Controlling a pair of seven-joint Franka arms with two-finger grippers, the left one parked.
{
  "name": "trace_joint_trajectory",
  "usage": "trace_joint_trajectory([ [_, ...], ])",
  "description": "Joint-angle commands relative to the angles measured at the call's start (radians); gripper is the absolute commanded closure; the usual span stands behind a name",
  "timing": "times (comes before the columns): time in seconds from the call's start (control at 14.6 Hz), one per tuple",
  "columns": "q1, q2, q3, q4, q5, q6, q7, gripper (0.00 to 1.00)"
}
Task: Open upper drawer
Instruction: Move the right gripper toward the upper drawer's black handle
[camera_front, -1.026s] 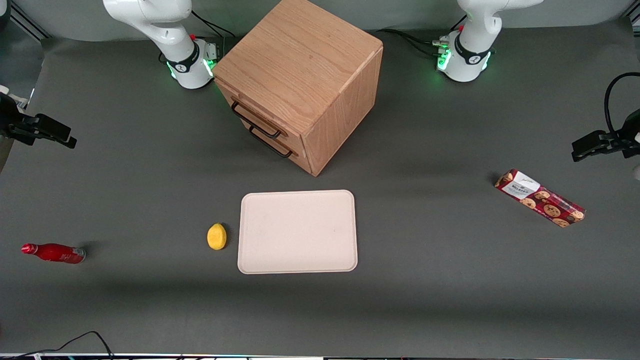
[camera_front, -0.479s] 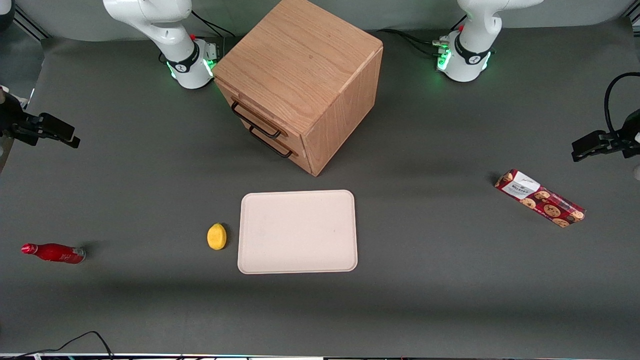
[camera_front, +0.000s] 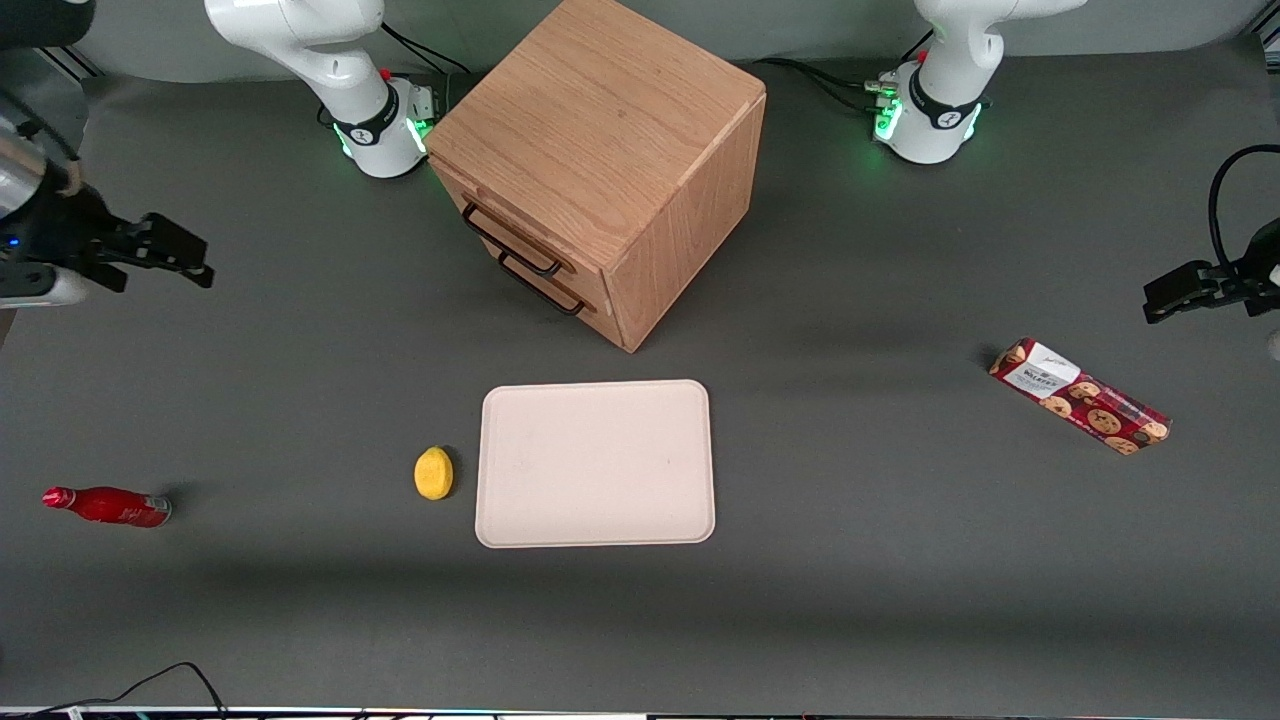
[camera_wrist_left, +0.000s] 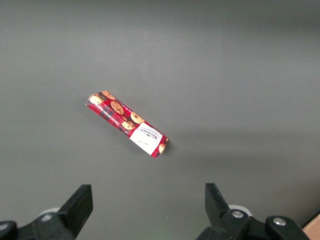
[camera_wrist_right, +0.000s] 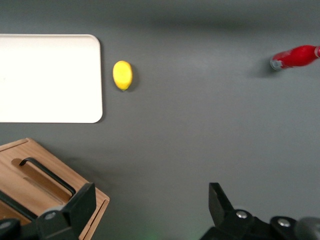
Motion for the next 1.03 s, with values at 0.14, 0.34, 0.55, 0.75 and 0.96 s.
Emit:
trace_joint_trajectory([
  [0.14,0.133,0.006,-0.008,0.008,0.056,-0.051,-0.019,0.00],
  [0.34,0.219,0.018,-0.006,0.008,0.057,-0.085,-0.022,0.00],
  [0.55,0.307,0.035,-0.008,0.007,0.059,-0.089,-0.042,0.00],
  [0.75,0.361,0.062,-0.006,0.011,0.074,-0.083,-0.079,0.00],
  [0.96,0.449,0.075,-0.022,0.011,0.123,-0.080,-0.081,0.00],
])
